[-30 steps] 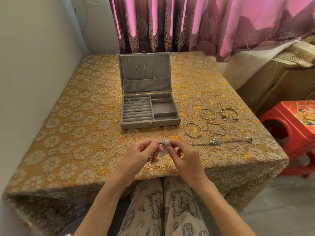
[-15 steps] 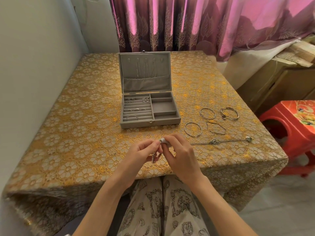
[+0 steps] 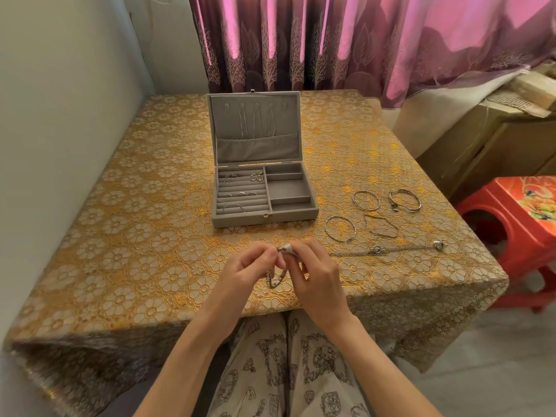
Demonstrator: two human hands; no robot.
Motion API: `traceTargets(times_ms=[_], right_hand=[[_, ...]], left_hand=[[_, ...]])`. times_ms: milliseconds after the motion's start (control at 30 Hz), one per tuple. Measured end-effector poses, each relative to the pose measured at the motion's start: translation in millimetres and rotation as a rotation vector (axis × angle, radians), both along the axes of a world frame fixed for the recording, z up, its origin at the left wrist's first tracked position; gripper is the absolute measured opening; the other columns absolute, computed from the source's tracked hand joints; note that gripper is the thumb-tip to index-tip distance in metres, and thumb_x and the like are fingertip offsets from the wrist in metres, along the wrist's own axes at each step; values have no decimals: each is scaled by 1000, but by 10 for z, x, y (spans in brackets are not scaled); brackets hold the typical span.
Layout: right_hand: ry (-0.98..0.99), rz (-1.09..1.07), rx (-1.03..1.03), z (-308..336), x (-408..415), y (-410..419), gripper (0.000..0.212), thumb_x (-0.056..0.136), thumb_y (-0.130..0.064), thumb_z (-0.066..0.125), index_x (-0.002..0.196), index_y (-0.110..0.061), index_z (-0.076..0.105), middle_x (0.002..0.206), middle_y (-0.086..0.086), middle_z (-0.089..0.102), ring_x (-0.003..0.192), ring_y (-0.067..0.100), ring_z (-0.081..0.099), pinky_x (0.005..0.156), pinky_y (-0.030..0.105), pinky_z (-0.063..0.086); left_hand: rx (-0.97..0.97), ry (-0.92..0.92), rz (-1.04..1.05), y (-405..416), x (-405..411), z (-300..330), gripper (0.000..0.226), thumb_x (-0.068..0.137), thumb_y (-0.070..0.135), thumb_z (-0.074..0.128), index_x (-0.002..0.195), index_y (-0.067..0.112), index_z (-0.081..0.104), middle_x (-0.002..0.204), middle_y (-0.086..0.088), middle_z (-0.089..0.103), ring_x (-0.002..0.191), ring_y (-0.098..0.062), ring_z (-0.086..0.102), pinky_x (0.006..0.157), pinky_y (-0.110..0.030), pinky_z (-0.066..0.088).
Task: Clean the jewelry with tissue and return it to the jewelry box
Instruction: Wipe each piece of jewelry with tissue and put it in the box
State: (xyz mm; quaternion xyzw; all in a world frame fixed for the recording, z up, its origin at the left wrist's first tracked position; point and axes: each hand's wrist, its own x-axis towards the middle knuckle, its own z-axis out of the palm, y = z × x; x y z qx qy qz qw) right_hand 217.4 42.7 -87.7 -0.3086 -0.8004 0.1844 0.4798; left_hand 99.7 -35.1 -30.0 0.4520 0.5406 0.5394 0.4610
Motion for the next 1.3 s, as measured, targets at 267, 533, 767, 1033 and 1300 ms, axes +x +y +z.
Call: traceTargets(times_ms=[267, 533, 767, 1033, 1300], right_hand=[[-12, -3, 84, 2, 56, 18, 15, 88, -13, 52, 89, -2, 62, 81, 5, 59, 73, 9, 50, 65, 18, 46], [-8, 14, 55, 64, 114, 61, 13, 89, -14, 53, 91, -4, 61, 83, -3, 54, 76, 0, 42, 70, 8, 38], [78, 20, -124, -7, 74, -39, 7, 89, -14, 55, 90, -10, 61, 76, -7, 55, 64, 5, 47, 61, 7, 36], [60, 17, -167, -5, 151, -17, 22, 88, -25, 50, 93, -10, 65, 81, -9, 59, 72, -1, 51, 65, 6, 39], [-30, 58, 85, 80, 161, -12, 21, 93, -20, 49, 94, -6, 64, 84, 2, 62, 75, 9, 55, 65, 17, 46]], left_hand=[[-206, 38, -29, 43, -35, 16, 28, 94, 21, 48, 80, 11, 70, 69, 7, 59, 73, -11, 52, 71, -21, 44], [-52, 142, -41, 74, 32, 130, 27, 85, 35, 53, 83, 11, 65, 60, 9, 55, 60, -3, 50, 63, -12, 41], [111, 49, -43, 9, 41, 80, 21, 93, 27, 50, 84, 12, 62, 74, 2, 60, 72, -7, 54, 71, -16, 43], [-48, 21, -74, -10, -112, 19, 28, 70, 40, 54, 74, 17, 69, 67, -5, 63, 69, -19, 55, 78, -45, 39], [-82, 136, -49, 63, 16, 70, 36, 84, 40, 50, 83, 9, 67, 60, 3, 63, 59, -2, 54, 62, -12, 41]])
